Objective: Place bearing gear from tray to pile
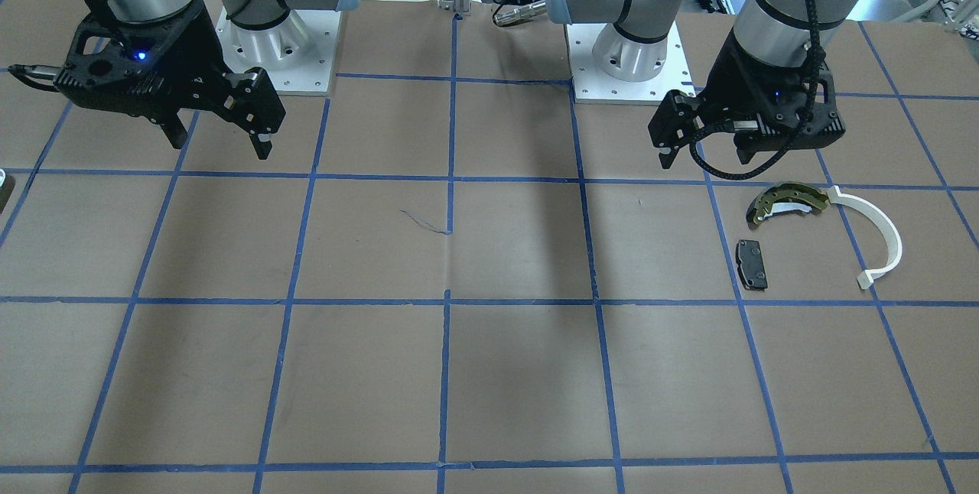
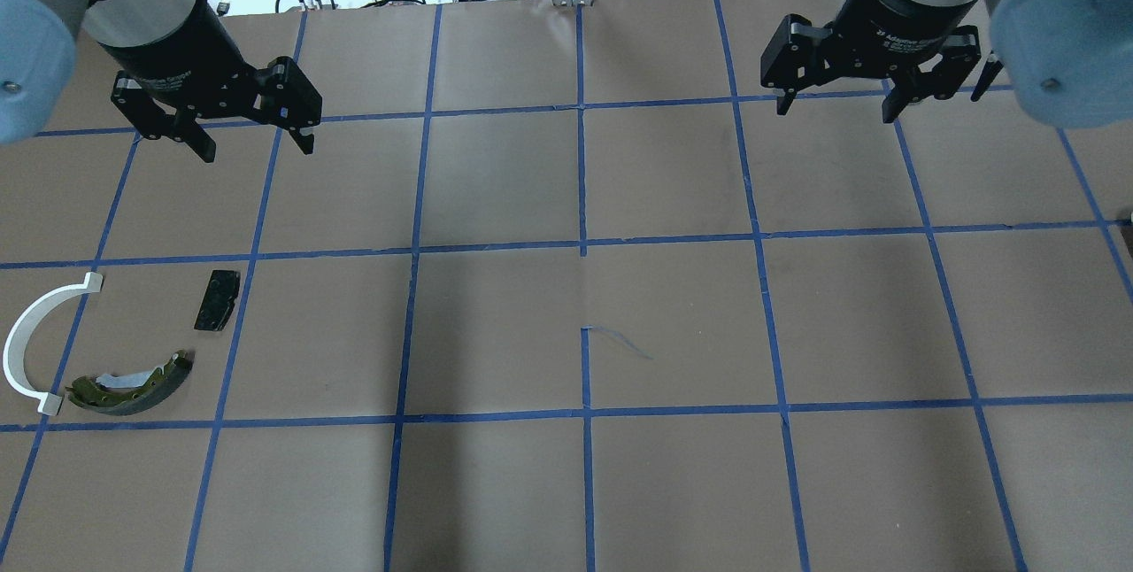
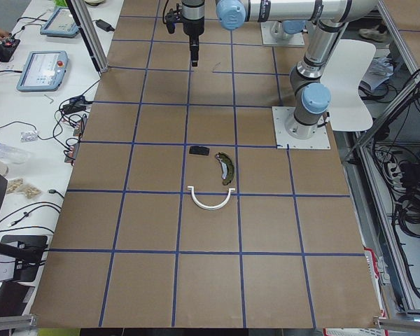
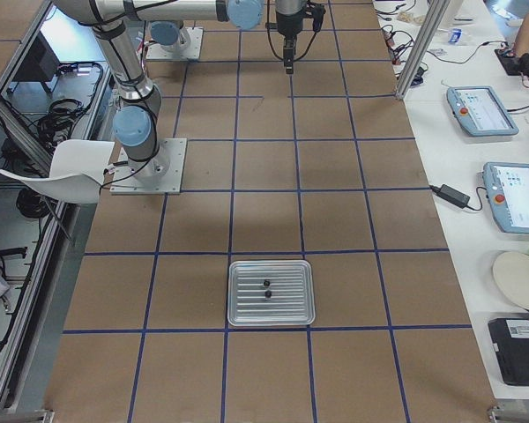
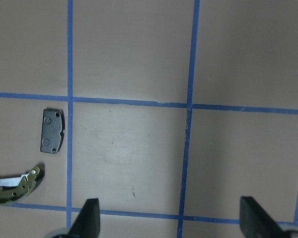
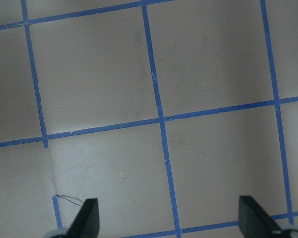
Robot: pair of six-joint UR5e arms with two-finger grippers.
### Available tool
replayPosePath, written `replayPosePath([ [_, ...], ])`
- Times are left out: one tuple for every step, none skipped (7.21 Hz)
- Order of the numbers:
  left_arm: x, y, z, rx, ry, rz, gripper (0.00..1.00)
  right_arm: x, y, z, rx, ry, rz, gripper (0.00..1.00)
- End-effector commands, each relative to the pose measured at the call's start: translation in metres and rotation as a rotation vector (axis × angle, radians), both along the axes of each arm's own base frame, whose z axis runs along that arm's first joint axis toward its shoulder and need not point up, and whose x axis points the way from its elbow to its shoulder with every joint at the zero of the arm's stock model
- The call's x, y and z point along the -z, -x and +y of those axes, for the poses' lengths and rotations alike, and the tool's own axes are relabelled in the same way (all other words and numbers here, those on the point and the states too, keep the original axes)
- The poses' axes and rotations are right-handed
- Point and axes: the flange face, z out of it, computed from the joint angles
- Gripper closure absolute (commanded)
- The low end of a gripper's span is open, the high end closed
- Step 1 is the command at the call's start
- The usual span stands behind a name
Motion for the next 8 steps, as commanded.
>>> replayPosePath([
  [0.002,0.000,0.000,0.001,-0.003,0.000,0.00,0.001,0.001,-0.001,0.001,-0.002,0.002,0.00],
  [0.003,0.000,-0.001,0.000,-0.003,0.000,0.00,0.001,0.000,0.001,-0.008,-0.002,0.001,0.00],
  [0.003,-0.001,0.000,0.000,-0.004,-0.001,0.00,0.001,0.000,0.001,-0.013,-0.004,-0.004,0.00],
  [0.002,0.000,0.001,0.001,-0.003,-0.001,0.00,0.003,0.002,0.000,-0.021,-0.014,-0.006,0.00],
  [0.003,0.000,0.000,0.001,-0.004,-0.001,0.00,0.004,0.012,-0.003,-0.088,-0.015,0.014,0.00],
  [0.006,-0.001,-0.001,0.000,-0.009,-0.001,0.00,0.000,0.017,-0.007,-0.080,-0.005,0.031,0.00],
  [0.005,-0.001,-0.001,0.000,-0.007,-0.001,0.00,0.004,0.049,-0.021,-0.029,-0.037,0.034,0.00],
  [0.003,0.000,0.000,0.000,-0.003,-0.001,0.00,0.003,0.090,-0.026,0.009,-0.078,0.027,0.00],
])
